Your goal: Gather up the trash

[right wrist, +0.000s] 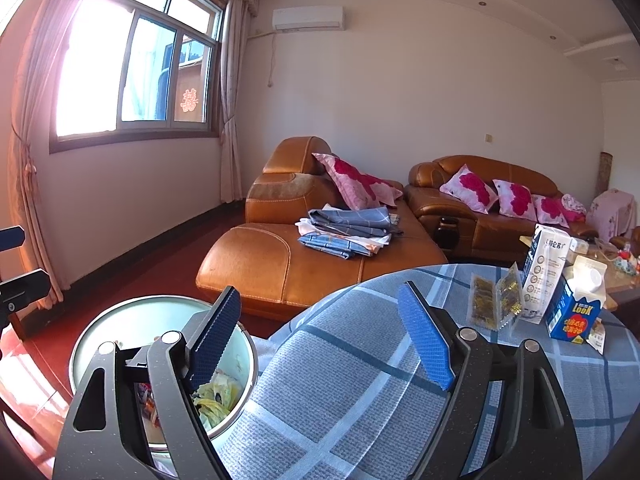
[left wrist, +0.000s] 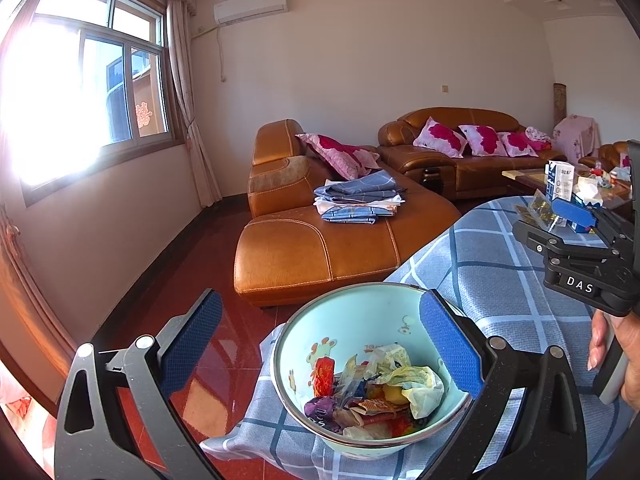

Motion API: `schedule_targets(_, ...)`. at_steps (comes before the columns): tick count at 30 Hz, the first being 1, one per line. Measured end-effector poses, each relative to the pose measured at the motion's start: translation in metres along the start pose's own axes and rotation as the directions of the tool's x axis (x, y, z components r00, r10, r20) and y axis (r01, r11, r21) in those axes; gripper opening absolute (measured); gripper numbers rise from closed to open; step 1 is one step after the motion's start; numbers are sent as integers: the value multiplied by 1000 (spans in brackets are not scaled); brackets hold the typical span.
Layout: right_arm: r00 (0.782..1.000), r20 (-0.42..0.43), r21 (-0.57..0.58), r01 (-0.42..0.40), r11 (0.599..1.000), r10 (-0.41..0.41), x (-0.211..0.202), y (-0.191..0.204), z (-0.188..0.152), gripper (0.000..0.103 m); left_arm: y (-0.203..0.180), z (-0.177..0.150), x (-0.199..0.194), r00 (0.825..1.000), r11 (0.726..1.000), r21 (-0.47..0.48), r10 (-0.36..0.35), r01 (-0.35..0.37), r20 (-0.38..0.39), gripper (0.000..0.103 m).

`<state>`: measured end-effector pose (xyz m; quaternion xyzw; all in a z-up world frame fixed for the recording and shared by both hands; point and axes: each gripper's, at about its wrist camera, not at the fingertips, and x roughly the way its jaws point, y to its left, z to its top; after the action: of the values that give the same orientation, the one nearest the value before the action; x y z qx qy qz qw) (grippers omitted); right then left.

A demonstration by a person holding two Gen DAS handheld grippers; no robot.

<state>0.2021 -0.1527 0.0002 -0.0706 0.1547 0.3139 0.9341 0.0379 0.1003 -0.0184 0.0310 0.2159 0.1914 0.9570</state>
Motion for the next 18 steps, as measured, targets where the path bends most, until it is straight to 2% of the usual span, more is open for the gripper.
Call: schedule_targets(18, 1000, 0, -1, 1, 1000, -1, 0, 0, 0, 81, -4, -2, 7, 1000, 1000, 4, 2, -2, -27, 97)
